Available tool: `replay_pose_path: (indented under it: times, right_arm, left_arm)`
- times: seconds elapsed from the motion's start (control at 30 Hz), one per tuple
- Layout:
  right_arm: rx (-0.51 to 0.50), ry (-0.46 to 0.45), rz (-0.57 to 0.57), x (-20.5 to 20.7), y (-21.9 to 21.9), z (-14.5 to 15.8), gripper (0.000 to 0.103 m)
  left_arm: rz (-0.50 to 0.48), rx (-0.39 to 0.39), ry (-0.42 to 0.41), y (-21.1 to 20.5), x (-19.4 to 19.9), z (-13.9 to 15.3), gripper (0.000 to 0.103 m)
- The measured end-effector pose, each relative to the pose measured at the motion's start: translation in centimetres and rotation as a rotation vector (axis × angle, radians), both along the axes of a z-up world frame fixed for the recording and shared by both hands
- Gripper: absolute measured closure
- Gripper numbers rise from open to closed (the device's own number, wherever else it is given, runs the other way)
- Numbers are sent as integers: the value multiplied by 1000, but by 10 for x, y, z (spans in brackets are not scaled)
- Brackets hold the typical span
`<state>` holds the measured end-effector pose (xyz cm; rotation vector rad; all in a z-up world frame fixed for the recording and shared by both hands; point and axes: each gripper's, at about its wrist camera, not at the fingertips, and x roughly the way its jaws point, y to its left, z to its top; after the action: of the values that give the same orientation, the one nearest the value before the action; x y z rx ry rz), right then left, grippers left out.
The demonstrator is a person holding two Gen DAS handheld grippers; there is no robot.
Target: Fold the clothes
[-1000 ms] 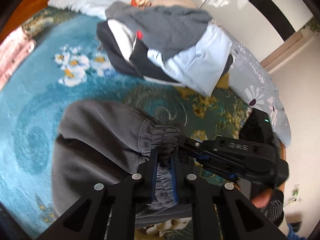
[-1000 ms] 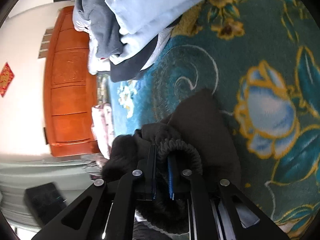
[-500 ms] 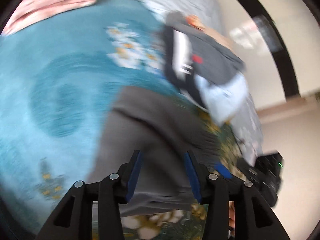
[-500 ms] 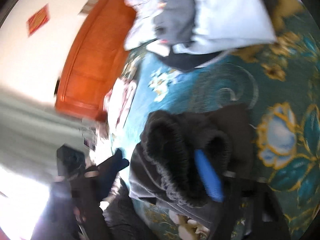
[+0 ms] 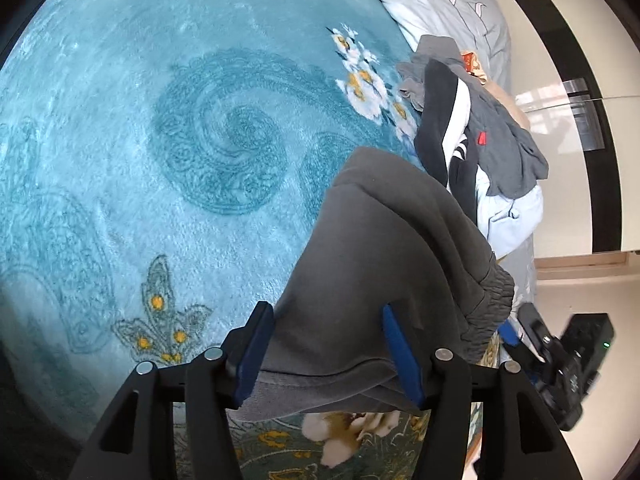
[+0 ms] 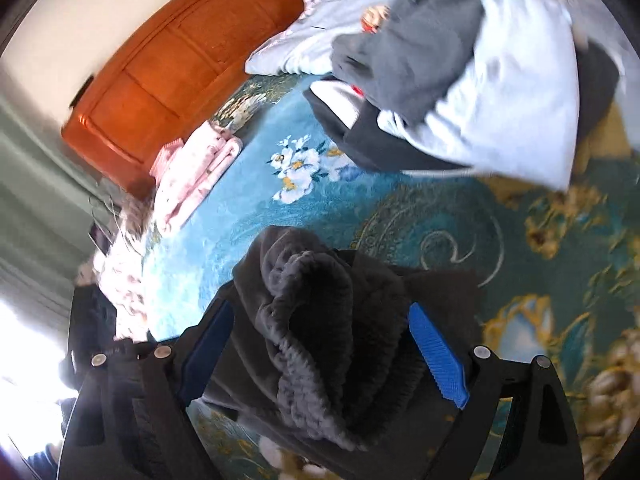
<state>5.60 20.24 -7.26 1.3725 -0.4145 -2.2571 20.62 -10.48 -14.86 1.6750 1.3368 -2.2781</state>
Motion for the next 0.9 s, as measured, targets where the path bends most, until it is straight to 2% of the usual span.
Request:
replay_pose_path:
  times: [0.07,0.27,0.37,0.43,0.53,0.6,0.63,0.7,0.73,0.8,0.9]
  right_arm:
    - [4,25,19,2,-1,4,12]
    - [-121,-90,20,-26,-12,-32,12]
    - [-143,-151,19,-34,-22,-51,12]
    - [-164,-166,29,-30,-24,-51,13]
    - [-267,-170,78,-16,-25,-39,21]
    - [-245,-163,104,-8,-25,-35,39]
    - [-220,-166,111,-5,-26,-35,45]
    - [-159,-231,58,-7,-19,-53,65]
    - [-177,-270,22,-9,-14,-60,67]
    - [-282,-319,-40,-10,-2,-67,81]
    - [-485,-315,-70,-7,16,-50,86]
  left_arm:
    - [-10,-15,-3,3,1,-1,39]
    - [-32,-31,-17,5,7,-4,39]
    - [-42,-40,-19,6,11,-6,39]
    - [-37,-30,-21,4,15,-8,39]
    - [-22,-12,-20,0,17,-9,38]
    - [-29,9,-9,-1,18,-9,40]
    - [-34,20,0,-1,19,-8,40]
    - [-53,19,13,1,19,-5,40]
    - [-65,18,18,2,19,-3,40]
    - [-79,20,32,5,19,1,40]
    - [-92,71,91,3,23,11,40]
